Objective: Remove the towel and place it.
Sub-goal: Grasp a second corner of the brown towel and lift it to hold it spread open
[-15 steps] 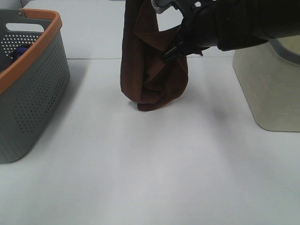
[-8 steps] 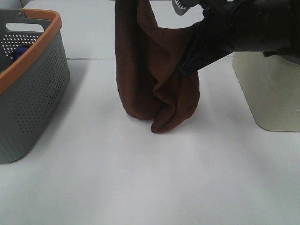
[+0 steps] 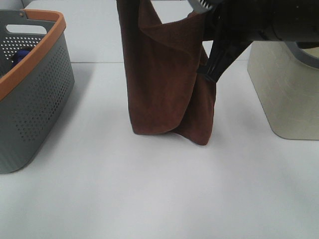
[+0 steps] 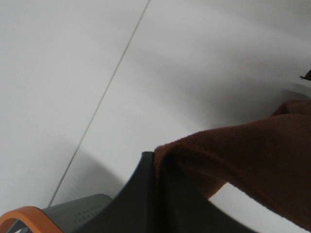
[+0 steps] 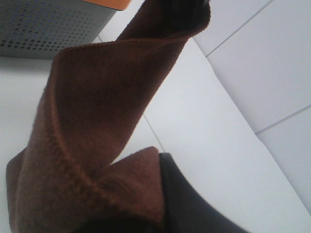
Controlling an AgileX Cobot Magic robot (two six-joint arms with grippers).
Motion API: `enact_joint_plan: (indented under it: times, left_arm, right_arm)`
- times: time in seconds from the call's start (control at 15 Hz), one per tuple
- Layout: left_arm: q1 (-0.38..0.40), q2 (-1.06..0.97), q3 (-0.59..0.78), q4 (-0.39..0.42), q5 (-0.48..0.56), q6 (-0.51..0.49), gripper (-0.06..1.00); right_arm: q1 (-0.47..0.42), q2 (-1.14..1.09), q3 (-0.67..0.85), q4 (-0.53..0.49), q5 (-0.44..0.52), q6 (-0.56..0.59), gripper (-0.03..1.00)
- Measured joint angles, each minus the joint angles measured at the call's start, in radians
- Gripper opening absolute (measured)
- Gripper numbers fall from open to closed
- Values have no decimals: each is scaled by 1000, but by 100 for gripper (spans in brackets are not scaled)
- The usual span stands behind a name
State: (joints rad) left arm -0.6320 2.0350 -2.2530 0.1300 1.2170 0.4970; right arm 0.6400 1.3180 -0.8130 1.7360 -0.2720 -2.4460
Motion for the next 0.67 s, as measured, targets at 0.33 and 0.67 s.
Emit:
enact_joint_plan:
  times: [0.33, 0.67]
  left_arm:
    - [84, -63, 116, -97, 3, -12, 0]
    - [139, -107, 270, -229, 3, -4, 0]
  right_arm:
    - [0, -31, 103, -4, 130, -154, 2]
    - [0, -137, 154, -6, 160, -207, 2]
